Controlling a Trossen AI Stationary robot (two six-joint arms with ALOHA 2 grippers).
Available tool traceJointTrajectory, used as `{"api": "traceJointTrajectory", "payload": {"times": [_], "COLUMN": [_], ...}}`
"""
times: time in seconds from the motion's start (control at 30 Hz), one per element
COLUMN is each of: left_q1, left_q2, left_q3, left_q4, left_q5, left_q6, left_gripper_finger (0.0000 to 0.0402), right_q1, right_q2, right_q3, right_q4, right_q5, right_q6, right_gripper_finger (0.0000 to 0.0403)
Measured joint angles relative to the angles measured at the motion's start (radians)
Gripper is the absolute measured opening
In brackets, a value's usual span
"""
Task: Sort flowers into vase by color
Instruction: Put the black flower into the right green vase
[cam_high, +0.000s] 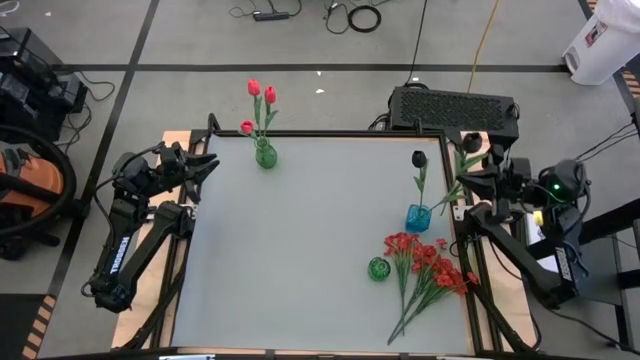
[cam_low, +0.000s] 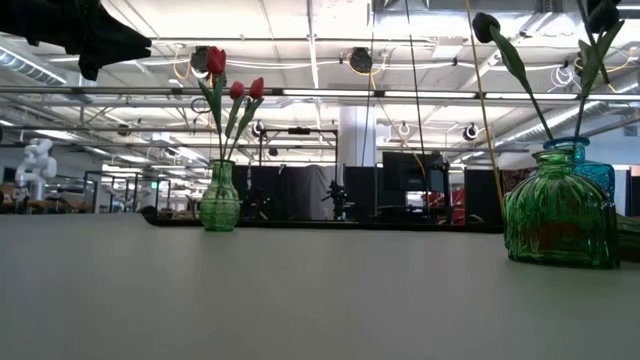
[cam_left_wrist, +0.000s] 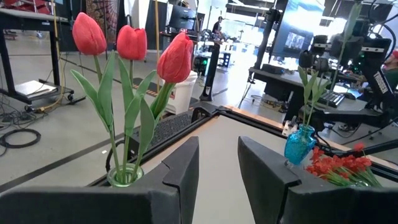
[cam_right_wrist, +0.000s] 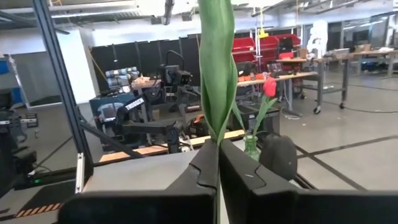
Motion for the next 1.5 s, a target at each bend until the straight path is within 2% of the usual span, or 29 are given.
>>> {"api": "traceJointTrajectory", "payload": {"times": [0.67, 0.93, 1.5], "left_q1": [0.0, 0.0, 0.0], "left_q2": [0.0, 0.0, 0.0], "left_q3": [0.0, 0.0, 0.0], "left_q4": [0.0, 0.0, 0.0], "left_q5": [0.0, 0.0, 0.0], "left_q6": [0.0, 0.0, 0.0], "left_gripper_finger": [0.0118, 0.0118, 0.0118], "right_q1": [-0.001, 0.017, 0.017], "right_q2": [-0.026, -0.025, -0.025], "right_q3": [0.0, 0.0, 0.0], "right_q4": [0.054, 0.057, 0.062], "right_q5": [-0.007, 0.029, 0.02], "right_q6": [-0.01, 0.107, 0.12], "right_gripper_finger": [0.0, 0.0, 0.0]}}
